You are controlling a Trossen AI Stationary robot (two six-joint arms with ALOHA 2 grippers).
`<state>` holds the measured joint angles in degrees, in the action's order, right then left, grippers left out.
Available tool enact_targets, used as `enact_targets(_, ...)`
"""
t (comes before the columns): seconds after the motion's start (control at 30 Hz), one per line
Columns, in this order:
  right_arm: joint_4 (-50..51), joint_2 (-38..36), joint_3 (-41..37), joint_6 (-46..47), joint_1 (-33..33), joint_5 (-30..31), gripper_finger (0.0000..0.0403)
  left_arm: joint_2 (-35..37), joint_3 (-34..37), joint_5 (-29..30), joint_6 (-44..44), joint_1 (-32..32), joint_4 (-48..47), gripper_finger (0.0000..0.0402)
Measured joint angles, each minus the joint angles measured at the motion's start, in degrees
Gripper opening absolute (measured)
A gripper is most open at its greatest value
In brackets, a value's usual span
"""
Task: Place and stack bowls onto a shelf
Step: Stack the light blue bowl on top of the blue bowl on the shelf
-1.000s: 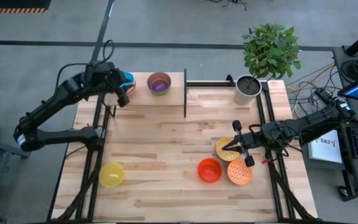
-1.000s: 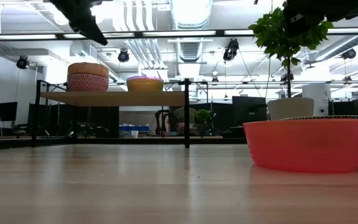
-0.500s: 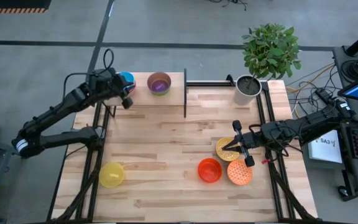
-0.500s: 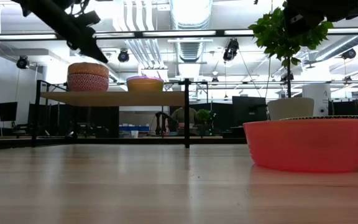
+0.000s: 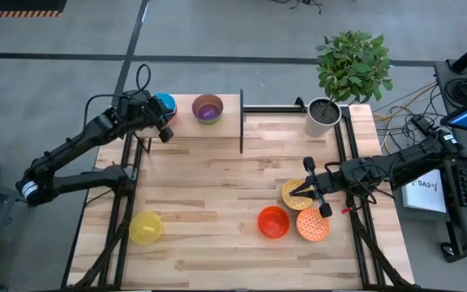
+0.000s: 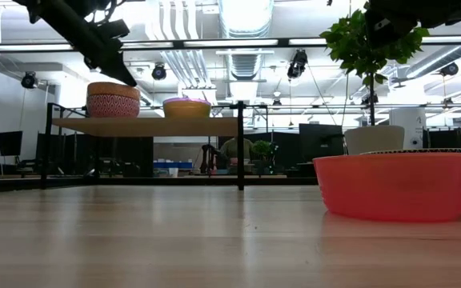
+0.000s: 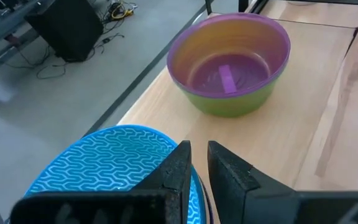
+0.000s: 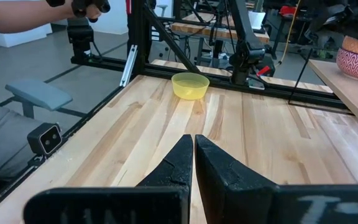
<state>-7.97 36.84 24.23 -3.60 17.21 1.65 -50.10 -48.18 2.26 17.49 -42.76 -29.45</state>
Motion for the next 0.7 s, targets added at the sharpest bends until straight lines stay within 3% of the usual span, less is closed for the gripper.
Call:
enact_targets(0.3, 0.02, 0.0, 0.0, 0.09, 0.0, 0.0, 0.0009, 0.67, 0.02, -1.34, -1.75, 0.01, -0.12, 0.0036)
enact_targets(0.7, 0.04, 0.0, 0.0, 0.17, -0.01, 0.02, 0.0009, 7.36, 0.02, 0.07, 1.13, -0.85, -5.51, 0.0036)
